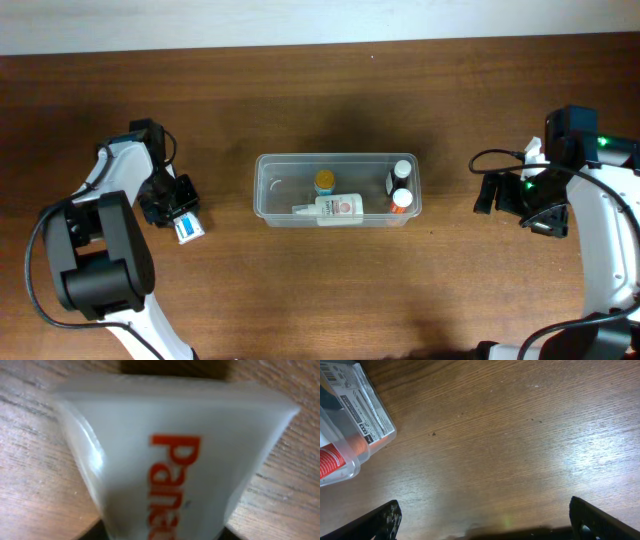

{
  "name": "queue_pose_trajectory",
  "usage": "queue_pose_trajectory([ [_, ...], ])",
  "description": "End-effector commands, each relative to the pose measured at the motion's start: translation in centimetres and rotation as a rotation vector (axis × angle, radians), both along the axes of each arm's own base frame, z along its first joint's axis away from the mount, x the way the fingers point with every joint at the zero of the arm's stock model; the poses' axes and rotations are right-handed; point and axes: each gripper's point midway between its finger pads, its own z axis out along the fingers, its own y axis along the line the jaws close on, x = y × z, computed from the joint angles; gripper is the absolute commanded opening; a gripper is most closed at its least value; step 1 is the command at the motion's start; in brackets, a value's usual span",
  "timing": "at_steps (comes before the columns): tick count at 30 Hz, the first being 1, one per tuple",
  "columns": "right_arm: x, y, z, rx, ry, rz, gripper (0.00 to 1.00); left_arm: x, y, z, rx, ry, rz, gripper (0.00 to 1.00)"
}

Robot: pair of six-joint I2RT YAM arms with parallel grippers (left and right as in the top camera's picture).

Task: Pack container
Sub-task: 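Grasp the white Panadol box with the left gripper, then lower the Panadol box upright into the container's left end, release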

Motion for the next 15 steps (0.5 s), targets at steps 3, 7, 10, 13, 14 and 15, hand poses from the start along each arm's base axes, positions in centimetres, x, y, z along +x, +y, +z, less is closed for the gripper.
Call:
queue_pose_trajectory([
  [3,0.0,0.3,0.1,0.005,-0.004,0.007,0.99,0.3,0.2,1.3,-0.001,-0.004,0.008,0.30],
  [7,0.0,0.3,0.1,0.005,-0.005,0.007,0.99,2.5,0.0,7.8,0.039,-0.168,-0.018,0.30],
  [10,0.0,0.3,0.1,0.005,-0.005,0.007,0.99,3.9,-1.7,13.5,0.057,-0.334,-0.089,0.30],
  [13,0.1,0.3,0.1,0.004,-0.008,0.007,0.99,4.3,-5.7,19.1,0.072,-0.525,-0.300,0.30],
  [14,0.1,0.3,0.1,0.004,-0.008,0.007,0.99,4.3,-6.9,20.2,0.075,-0.565,-0.380,0.30],
  [15,0.1,0.3,0.1,0.004,-0.009,0.007,0.99,4.2,-8.8,21.3,0.080,-0.609,-0.502,0.30],
])
